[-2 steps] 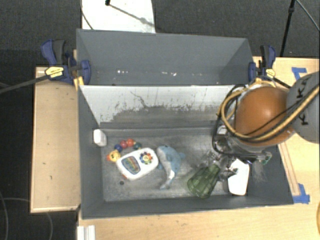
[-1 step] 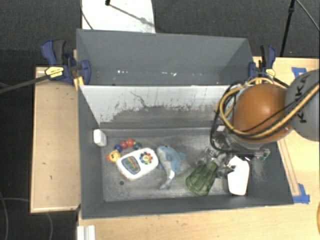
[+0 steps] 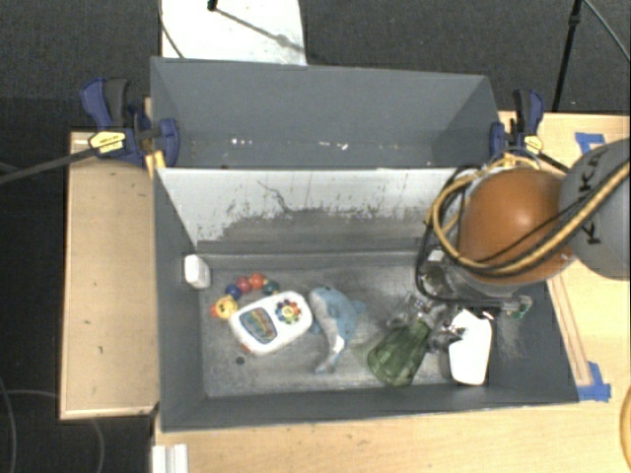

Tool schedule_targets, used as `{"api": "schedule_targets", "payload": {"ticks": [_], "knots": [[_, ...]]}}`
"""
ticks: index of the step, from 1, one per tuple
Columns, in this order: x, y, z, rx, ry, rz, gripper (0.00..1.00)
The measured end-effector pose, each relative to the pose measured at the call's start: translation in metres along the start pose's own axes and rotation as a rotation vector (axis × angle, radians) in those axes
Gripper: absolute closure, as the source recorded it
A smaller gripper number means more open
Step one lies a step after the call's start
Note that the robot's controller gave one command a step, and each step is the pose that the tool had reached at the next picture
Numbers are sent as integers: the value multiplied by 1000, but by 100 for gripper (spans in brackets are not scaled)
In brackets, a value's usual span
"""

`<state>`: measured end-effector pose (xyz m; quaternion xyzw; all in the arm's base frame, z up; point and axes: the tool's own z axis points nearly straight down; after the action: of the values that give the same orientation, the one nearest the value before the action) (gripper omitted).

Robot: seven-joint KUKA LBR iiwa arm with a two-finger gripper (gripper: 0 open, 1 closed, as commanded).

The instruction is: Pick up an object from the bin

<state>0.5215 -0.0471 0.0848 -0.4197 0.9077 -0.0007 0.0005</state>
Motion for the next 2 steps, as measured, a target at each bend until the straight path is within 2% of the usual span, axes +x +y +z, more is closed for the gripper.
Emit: {"api": "schedule_targets", "payload": {"ticks": [1, 2], "knots": [[-16, 22, 3, 21, -7, -6, 100], [-24, 30, 3, 23, -11, -5, 100]]}}
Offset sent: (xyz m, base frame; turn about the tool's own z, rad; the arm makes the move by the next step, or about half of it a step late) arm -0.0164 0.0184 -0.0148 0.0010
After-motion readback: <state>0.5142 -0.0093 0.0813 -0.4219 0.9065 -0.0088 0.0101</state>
